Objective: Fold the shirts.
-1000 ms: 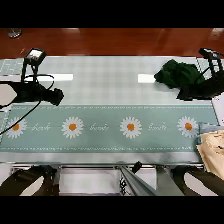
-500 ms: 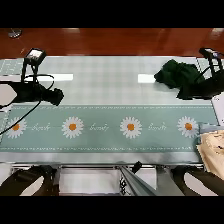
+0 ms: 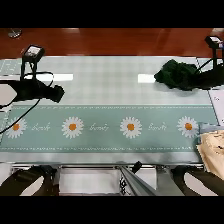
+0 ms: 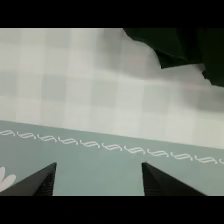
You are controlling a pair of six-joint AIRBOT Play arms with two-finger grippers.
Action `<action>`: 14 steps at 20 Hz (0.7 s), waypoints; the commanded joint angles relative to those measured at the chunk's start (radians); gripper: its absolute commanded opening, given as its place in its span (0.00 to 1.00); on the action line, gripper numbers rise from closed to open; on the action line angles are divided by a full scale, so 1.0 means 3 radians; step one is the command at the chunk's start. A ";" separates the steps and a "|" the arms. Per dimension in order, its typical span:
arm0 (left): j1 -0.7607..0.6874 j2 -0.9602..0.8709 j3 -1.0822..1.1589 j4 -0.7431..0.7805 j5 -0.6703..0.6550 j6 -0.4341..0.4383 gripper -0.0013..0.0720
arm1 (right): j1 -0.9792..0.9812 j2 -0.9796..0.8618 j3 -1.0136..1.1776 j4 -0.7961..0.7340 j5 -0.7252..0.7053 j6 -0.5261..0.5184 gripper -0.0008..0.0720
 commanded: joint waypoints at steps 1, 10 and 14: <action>-0.0003 -0.0001 0.0004 -0.0092 0.0215 0.0000 0.98 | 0.0003 0.0001 -0.0001 0.0092 -0.0254 -0.0001 0.85; -0.0005 -0.0001 0.0004 -0.0116 0.1086 0.0001 0.98 | 0.0000 -0.0005 -0.0001 -0.0473 -0.1357 -0.0004 0.84; 0.0000 -0.0037 0.0004 -0.0113 0.1269 0.0001 0.98 | -0.0037 -0.0160 0.0003 -0.2101 -0.1678 0.1179 0.84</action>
